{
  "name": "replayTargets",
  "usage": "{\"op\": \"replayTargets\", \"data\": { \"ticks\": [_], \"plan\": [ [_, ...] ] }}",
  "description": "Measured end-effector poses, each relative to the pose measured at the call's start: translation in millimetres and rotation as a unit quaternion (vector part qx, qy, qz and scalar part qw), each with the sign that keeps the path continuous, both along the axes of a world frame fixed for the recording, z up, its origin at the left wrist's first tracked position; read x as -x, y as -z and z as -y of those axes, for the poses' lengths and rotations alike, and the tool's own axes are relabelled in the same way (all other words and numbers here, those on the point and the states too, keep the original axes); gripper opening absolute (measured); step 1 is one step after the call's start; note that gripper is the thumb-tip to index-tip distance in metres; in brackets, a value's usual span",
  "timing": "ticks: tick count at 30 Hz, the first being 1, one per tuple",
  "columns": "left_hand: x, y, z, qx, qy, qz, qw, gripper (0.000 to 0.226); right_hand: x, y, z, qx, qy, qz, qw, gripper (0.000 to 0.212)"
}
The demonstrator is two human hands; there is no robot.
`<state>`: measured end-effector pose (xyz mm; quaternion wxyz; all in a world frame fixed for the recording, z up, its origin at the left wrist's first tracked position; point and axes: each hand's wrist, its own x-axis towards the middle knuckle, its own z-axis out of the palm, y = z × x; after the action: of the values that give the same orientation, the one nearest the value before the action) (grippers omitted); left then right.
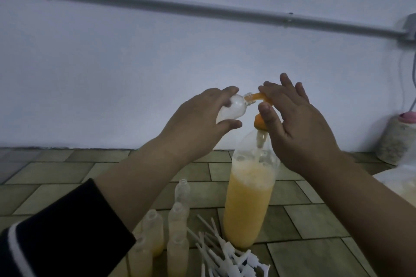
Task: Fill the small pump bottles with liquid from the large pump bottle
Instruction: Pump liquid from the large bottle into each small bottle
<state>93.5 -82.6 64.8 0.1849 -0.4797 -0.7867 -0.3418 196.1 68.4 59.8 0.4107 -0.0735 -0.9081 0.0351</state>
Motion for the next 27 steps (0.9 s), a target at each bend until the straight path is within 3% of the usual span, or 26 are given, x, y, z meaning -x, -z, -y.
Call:
{"op": "replayTargets", "data": {
  "ticks": [5, 11, 18, 27],
  "plan": [
    [-4, 4, -3, 0.037, -0.008, -0.038, 0.999, 0.053, 7, 20, 10, 0.055, -0.007, -0.045, 0.997, 0.067],
    [2, -11, -1, 0.054, -0.023, -0.053, 0.997, 0.054, 7, 0, 5, 0.024, -0.028, 0.000, 0.999, 0.077],
    [-3, -6, -11, 0.049, -0.019, -0.075, 0.996, 0.056, 12, 23, 6, 0.077, -0.019, -0.115, 0.990, 0.055],
    [0, -16, -7, 0.069, -0.019, -0.073, 0.995, 0.052, 11, 4, 3, 0.054, -0.020, -0.049, 0.997, 0.073]
  ]
}}
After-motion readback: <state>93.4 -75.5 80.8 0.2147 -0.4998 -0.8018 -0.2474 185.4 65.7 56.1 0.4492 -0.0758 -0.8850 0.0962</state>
